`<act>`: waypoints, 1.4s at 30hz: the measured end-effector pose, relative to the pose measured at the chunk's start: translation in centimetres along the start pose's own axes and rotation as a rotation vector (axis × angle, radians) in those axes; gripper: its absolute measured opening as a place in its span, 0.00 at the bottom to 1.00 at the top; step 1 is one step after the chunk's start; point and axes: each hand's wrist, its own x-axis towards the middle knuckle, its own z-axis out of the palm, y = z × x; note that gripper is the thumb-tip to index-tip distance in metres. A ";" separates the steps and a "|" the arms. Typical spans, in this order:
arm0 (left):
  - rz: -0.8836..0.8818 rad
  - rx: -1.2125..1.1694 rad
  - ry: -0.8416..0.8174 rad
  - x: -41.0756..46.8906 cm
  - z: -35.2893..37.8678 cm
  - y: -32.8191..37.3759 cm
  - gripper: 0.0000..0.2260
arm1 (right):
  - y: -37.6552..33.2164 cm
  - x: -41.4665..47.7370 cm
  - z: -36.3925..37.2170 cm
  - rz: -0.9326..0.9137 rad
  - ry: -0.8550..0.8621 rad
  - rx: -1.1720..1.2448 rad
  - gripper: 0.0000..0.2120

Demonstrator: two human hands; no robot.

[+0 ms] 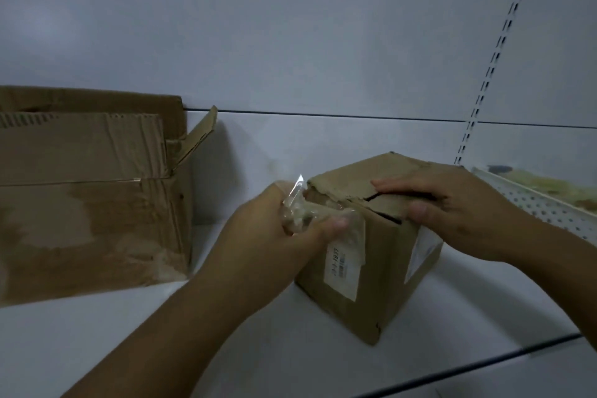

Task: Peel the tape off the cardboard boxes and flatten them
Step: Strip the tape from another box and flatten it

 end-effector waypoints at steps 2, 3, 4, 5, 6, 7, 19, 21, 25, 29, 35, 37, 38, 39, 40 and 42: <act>0.003 0.110 0.055 0.0 0.6 -0.1 0.26 | -1.0 0.3 -0.4 -0.032 0.013 -0.023 0.39; -0.014 0.125 0.070 0.0 0.7 -0.1 0.28 | -1.6 0.6 -0.4 -0.079 0.007 -0.068 0.41; -0.029 0.129 0.075 0.0 0.7 -0.3 0.28 | -2.1 1.0 -0.3 -0.133 -0.033 -0.126 0.43; -0.038 0.136 0.072 0.0 0.6 -0.4 0.28 | -2.5 1.4 -0.1 -0.163 -0.100 -0.175 0.44; -0.037 0.137 0.062 0.0 0.6 -0.5 0.27 | -2.7 1.6 0.0 -0.168 -0.175 -0.201 0.44; -0.032 0.124 0.039 0.0 0.6 -0.5 0.26 | -2.7 1.8 0.0 -0.145 -0.234 -0.182 0.42; -0.034 -0.050 -0.410 0.4 -2.3 -2.1 0.21 | -2.0 2.2 0.6 -0.060 -0.219 -0.027 0.24; -0.002 0.011 -0.407 0.5 -3.0 -2.3 0.21 | -2.1 2.1 0.7 -0.045 -0.213 -0.006 0.20; 0.115 0.126 -0.332 0.2 -4.0 -2.3 0.22 | -2.3 2.1 0.8 -0.029 -0.169 0.028 0.18; 0.211 0.188 -0.196 -0.3 -4.6 -1.9 0.18 | -2.3 2.3 0.9 0.005 -0.145 0.060 0.18; 0.365 0.082 -0.134 -0.9 -5.2 -1.6 0.13 | -2.0 2.7 0.5 0.068 -0.125 0.125 0.14; 0.448 0.098 -0.119 -1.3 -4.9 -1.3 0.15 | -1.9 2.8 0.4 0.077 -0.126 0.147 0.16; 0.468 0.085 -0.102 -1.4 -4.7 -1.3 0.15 | -1.9 2.8 0.4 0.081 -0.128 0.158 0.16; 0.448 0.003 -0.071 -1.4 -4.5 -1.5 0.14 | -2.0 2.8 0.4 0.082 -0.129 0.160 0.16; 0.371 -0.177 -0.025 -1.0 -4.4 -2.4 0.11 | -1.9 2.9 0.5 0.082 -0.130 0.143 0.17; 0.080 -0.731 0.167 0.1 -5.4 -4.2 0.12 | -1.9 3.1 0.8 0.087 -0.124 0.080 0.18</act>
